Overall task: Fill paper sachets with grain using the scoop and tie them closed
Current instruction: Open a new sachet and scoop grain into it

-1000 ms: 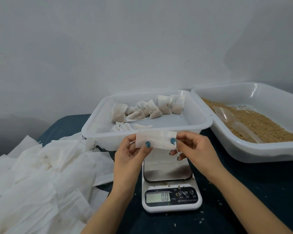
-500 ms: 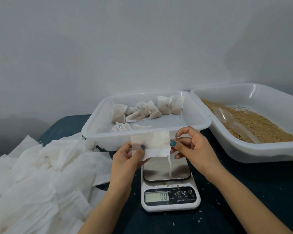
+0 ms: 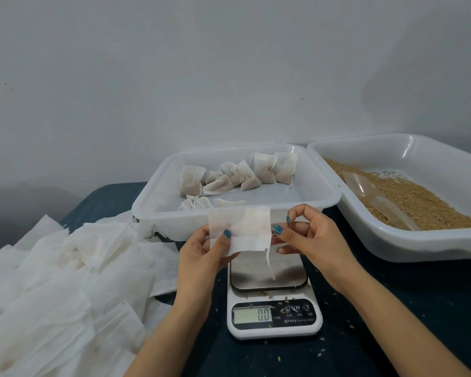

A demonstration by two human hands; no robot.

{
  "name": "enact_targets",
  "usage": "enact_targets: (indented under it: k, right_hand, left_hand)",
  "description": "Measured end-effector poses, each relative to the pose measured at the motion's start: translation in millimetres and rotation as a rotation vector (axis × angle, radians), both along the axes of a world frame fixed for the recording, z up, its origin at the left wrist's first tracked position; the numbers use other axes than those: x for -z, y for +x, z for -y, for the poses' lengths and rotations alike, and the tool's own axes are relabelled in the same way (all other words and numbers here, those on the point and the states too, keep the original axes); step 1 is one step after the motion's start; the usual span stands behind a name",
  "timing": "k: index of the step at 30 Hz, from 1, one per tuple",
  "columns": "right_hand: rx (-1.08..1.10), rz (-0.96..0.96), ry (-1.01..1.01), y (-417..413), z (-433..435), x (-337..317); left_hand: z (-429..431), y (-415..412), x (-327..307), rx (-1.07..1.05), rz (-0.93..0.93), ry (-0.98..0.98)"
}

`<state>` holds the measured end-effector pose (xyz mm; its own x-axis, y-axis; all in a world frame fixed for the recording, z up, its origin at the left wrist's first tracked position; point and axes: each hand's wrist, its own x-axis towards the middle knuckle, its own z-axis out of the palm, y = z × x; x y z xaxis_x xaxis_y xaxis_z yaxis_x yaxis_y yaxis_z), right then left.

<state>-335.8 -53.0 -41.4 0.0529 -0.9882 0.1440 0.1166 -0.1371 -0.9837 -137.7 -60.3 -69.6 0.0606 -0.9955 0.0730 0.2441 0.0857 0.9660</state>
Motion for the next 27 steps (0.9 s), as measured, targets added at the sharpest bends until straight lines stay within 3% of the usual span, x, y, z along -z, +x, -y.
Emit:
enact_targets:
  k: [6, 10, 13, 22, 27]
  right_hand:
    - [0.027, -0.004, 0.016, 2, 2, 6]
    - [0.046, 0.004, -0.001, 5, 2, 8]
    - [0.045, 0.005, -0.010, 6, 1, 8]
    - [-0.024, 0.036, -0.030, 9, -3, 6]
    - [0.082, -0.080, -0.125, 8, 0, 8]
  left_hand:
    - [-4, -3, -5, -0.099, 0.176, -0.106]
    - [-9, -5, -9, -0.238, 0.450, -0.400]
    - [-11, -8, -10, -0.221, 0.659, -0.568]
    - [-15, -11, -12, -0.164, 0.624, -0.445]
    - [-14, -10, -14, -0.106, 0.509, -0.313]
